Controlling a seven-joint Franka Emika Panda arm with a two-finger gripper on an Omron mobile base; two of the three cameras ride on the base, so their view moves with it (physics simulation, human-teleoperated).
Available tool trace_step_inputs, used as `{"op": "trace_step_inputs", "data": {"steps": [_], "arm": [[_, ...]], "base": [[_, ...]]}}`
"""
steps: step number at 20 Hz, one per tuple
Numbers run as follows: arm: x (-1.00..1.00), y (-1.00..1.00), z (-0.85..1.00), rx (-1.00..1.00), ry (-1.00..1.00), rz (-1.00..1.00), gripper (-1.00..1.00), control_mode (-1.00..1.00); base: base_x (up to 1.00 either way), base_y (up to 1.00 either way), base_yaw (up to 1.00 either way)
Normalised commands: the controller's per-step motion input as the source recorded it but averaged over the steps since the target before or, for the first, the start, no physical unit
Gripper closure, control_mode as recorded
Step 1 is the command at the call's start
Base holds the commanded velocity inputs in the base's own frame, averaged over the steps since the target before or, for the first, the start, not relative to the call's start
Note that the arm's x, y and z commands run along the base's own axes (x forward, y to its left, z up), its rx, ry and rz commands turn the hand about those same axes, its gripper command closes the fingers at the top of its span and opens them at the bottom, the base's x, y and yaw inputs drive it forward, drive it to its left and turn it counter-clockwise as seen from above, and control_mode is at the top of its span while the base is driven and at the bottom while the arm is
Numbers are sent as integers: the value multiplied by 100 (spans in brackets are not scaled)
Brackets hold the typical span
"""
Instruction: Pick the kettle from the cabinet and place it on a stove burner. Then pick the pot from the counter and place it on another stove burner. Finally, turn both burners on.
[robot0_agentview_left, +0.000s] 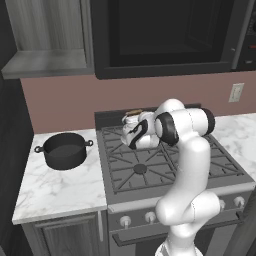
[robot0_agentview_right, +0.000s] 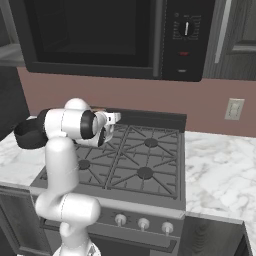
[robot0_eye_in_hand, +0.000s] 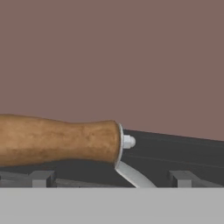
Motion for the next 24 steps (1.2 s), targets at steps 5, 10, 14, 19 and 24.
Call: {"op": "trace_step_inputs", "data": {"steps": [5, 10, 14, 19, 24], "arm": [[0, 0, -9, 0, 0, 0, -100, -100], [0, 0, -22, 0, 0, 0, -100, -100], [-5, -3, -16, 0, -4, 0, -100, -100], [-15, -7, -6, 0, -6, 0, -100, -100], [-18, -6, -4, 0, -7, 0, -100, -100]], "base": [[0, 0, 0], [0, 0, 0], [0, 0, 0], [0, 0, 0], [0, 0, 0]]}}
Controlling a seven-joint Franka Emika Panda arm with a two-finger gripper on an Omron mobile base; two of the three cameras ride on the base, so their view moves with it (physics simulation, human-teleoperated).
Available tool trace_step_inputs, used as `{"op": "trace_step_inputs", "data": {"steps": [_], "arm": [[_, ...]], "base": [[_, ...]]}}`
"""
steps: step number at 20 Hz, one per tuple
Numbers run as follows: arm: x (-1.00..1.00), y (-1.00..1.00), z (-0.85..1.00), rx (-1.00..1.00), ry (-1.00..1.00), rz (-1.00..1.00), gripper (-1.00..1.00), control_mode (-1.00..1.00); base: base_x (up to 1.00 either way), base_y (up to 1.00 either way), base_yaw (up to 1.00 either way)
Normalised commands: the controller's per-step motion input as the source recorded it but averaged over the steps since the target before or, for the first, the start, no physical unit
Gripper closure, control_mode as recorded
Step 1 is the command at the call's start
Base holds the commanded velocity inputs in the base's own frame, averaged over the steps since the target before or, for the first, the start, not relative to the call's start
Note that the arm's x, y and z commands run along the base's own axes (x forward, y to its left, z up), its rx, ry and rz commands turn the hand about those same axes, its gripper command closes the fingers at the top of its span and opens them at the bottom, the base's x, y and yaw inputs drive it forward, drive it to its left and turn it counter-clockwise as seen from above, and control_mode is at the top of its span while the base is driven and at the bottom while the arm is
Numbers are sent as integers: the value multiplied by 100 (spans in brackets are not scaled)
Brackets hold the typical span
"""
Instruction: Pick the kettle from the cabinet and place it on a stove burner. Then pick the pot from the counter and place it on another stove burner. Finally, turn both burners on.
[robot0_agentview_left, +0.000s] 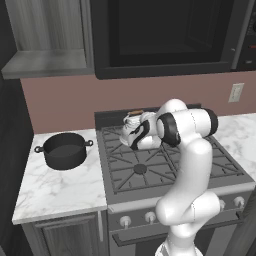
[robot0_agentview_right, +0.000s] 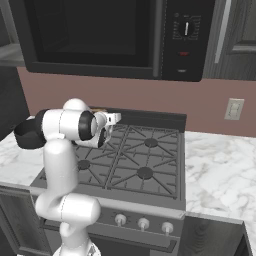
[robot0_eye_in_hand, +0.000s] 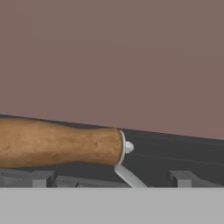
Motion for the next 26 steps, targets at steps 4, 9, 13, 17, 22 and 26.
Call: {"op": "trace_step_inputs", "data": {"steps": [4, 9, 13, 17, 22, 26], "arm": [[-20, -5, -10, 0, -6, 0, -100, -100], [-18, -3, -18, 0, -4, 0, -100, -100], [-17, -2, -23, 0, -3, 0, -100, -100], [-15, -1, -26, 0, -1, 0, -100, -100], [-22, -5, -14, 0, -4, 0, -100, -100], [-35, -2, 0, 0, -7, 0, -100, -100]], "base": [[0, 0, 0], [0, 0, 0], [0, 0, 0], [0, 0, 0], [0, 0, 0], [0, 0, 0]]}}
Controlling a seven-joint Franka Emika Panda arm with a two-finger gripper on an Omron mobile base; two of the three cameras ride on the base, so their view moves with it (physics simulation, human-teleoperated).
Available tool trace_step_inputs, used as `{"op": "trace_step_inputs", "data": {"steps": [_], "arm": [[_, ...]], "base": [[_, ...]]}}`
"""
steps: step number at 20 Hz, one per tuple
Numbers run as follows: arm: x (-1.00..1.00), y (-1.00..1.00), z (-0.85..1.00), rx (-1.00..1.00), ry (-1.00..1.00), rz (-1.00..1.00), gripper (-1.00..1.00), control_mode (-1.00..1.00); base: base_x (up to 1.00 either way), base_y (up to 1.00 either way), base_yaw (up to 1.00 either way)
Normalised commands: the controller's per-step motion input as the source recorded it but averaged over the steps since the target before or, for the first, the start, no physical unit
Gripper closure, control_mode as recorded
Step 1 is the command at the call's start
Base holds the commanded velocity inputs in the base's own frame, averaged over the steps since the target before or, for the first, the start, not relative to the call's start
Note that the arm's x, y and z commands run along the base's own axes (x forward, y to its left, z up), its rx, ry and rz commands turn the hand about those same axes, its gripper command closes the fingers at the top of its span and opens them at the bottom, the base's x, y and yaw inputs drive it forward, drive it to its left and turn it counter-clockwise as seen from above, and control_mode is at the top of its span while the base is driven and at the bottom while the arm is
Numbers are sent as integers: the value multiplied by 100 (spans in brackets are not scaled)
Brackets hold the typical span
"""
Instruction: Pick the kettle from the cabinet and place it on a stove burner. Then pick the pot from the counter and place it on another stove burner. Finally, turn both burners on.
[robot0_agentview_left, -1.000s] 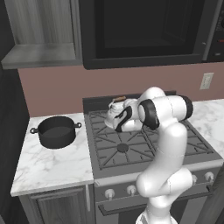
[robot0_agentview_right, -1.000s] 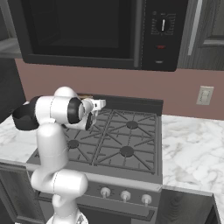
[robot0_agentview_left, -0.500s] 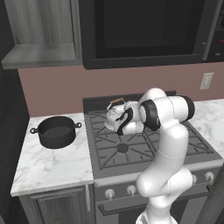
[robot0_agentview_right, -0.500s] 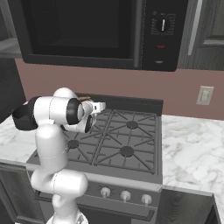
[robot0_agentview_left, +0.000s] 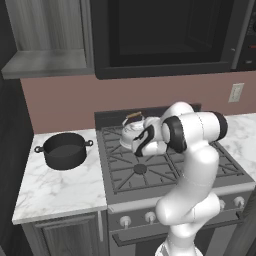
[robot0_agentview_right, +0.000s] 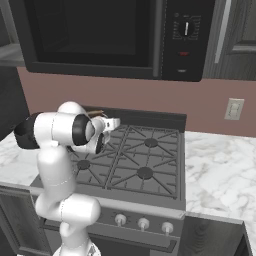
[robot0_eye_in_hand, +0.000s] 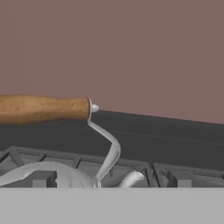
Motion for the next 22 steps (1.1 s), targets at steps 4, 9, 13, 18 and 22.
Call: {"op": "trace_step_inputs", "data": {"steps": [4, 9, 13, 18, 22], "arm": [[-42, 0, 0, 0, -8, -1, -100, -100], [-33, 0, 0, 0, -5, -1, -100, -100], [-31, 0, 0, 0, -5, 0, -100, -100], [-42, 0, 5, 0, -2, -1, -100, -100], [-41, 0, 0, 0, 0, -1, -100, -100]], "base": [[0, 0, 0], [0, 0, 0], [0, 0, 0], [0, 0, 0], [0, 0, 0]]}}
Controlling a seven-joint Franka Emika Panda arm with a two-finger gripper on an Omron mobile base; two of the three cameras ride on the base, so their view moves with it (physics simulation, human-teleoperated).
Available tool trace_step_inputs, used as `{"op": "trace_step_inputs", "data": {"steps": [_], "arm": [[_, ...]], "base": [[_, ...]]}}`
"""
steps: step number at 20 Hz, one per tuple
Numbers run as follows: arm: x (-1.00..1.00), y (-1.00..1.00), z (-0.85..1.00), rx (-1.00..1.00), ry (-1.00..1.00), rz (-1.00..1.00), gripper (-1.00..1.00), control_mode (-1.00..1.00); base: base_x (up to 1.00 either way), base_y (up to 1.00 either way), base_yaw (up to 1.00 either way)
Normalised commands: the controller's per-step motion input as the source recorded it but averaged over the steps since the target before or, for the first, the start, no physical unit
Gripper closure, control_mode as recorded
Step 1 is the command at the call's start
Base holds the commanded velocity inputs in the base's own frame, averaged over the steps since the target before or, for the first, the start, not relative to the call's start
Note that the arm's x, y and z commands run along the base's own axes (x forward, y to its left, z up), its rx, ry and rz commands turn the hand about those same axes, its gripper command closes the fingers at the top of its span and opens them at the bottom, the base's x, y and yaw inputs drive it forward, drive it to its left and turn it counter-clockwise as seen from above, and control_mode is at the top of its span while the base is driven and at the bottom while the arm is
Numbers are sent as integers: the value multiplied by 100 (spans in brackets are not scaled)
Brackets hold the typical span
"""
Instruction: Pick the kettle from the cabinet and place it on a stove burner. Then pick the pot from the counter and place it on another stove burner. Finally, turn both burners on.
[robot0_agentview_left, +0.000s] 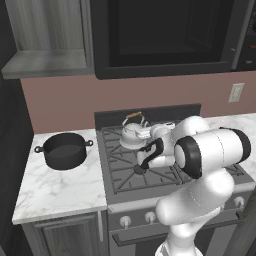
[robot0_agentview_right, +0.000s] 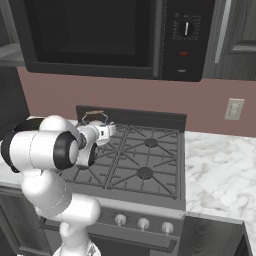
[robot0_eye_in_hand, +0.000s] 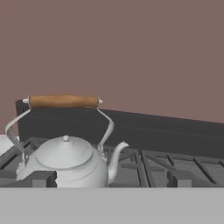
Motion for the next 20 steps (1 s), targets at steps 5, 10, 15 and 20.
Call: {"op": "trace_step_inputs", "data": {"steps": [5, 10, 15, 20], "arm": [[-44, 0, 3, 0, 2, -2, -100, -100], [-42, 1, 25, 0, 10, -5, -100, -100], [-34, 11, 37, 0, 15, -7, -100, -100], [-30, 12, 38, 0, 18, -9, -100, -100]], "base": [[0, 0, 0], [0, 0, 0], [0, 0, 0], [0, 0, 0]]}}
